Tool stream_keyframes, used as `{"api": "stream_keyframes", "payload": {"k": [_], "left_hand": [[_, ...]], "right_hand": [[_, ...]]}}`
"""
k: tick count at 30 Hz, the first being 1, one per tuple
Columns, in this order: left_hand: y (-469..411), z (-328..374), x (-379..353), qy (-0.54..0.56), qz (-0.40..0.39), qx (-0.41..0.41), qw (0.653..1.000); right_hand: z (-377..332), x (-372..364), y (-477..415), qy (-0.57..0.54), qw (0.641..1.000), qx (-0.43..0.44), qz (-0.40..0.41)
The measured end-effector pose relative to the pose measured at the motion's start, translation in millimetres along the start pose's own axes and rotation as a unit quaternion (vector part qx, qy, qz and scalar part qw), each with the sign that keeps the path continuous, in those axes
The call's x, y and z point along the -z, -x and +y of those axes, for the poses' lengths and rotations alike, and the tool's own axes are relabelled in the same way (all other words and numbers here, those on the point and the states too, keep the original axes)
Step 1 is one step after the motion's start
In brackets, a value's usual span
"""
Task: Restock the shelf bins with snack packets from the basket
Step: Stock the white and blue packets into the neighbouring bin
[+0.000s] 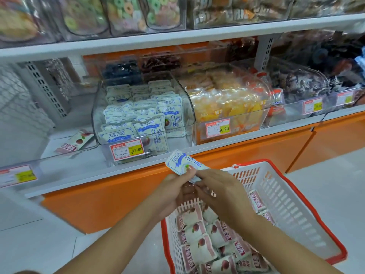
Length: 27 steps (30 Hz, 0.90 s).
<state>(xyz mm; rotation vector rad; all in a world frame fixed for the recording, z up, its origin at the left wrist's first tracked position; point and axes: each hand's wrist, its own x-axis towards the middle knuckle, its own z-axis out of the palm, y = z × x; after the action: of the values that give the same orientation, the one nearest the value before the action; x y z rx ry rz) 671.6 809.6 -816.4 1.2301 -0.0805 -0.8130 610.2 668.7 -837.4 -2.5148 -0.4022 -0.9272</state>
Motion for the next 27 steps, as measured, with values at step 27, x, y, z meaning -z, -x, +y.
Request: {"api": "stream_keyframes", "payload": {"k": [27], "left_hand": [[-15.9,99.8,42.9,-0.687,0.222,-0.212,0.658]], "right_hand": [[-15.9,24.0,-242.9,0.192,0.953,-0.157,-0.171]]}}
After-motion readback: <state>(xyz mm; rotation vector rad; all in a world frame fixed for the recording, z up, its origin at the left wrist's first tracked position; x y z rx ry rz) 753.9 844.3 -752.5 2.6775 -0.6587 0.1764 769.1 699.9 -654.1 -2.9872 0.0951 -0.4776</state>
